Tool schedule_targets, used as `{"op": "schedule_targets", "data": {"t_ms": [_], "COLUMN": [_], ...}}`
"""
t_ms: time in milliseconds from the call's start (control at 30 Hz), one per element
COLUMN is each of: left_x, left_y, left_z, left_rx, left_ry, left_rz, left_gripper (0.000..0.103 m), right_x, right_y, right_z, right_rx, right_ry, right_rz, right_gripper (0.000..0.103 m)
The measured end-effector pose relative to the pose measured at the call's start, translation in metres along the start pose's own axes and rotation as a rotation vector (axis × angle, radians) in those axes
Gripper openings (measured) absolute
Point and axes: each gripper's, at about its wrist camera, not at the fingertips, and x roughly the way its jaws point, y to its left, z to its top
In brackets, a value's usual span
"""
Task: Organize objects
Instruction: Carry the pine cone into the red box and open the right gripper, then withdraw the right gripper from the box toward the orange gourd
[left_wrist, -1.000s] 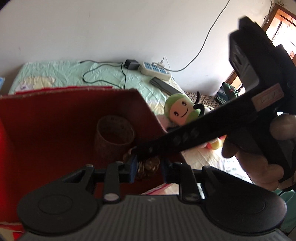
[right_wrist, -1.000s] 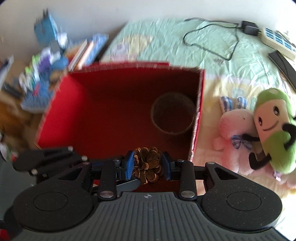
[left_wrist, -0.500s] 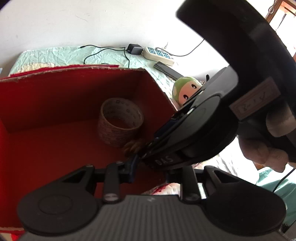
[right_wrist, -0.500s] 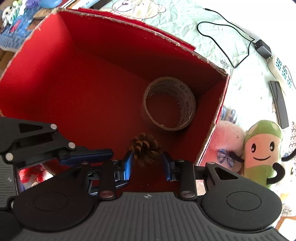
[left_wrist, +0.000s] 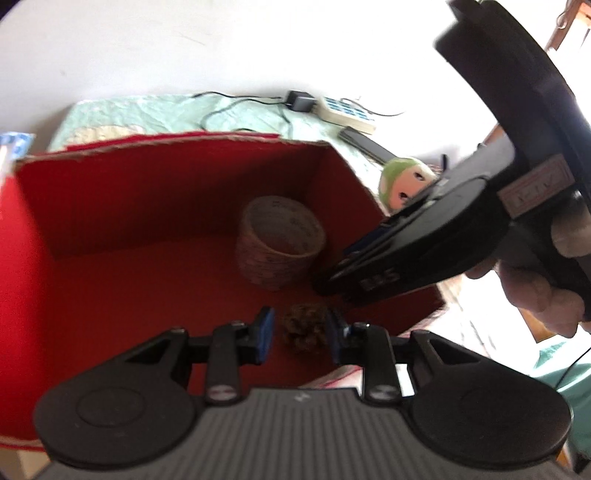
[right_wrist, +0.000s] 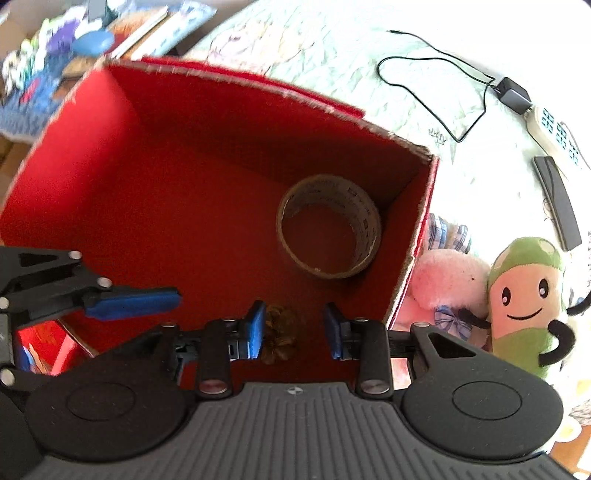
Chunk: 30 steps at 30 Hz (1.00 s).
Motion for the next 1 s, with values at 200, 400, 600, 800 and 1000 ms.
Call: {"op": "schedule_targets", "data": {"t_ms": [200, 400, 600, 800, 1000], "left_x": [-0.014, -0.028, -0.038, -0.047, -0.051], "left_y": [0.001, -0.002, -0.009, -0.015, -0.037], "left_z": [0.004, 0.01, 0.014, 0.01, 0.005], "left_rx": [-0.008, -0.003, -0.02, -0.045, -0.032], "left_ry": [-0.019, -0.02, 0.017, 0.03, 0.025], "left_rz": [0.163, 0.343, 0.462, 0.508, 0.567], "left_gripper": [0.038, 0.048, 0.052, 0.055, 0.065], "right_x": [-0.005, -0.01, -0.031, -0.044, -0.051], "right_y": [-0.013, -0.022, -0.02, -0.017, -0.021], "right_z": [-0.008, -0.018, -0.034, -0.054, -0.075], "right_rx": [0.109, 0.221, 0.295, 0.331, 0.393], "right_ry": [-0.088, -0.165, -0.274, -0.354, -0.386], "right_rz": [0.082, 0.164, 0.194, 0.134, 0.181], "right_gripper": [0.036, 0.036, 0.036, 0.036, 0.036]}}
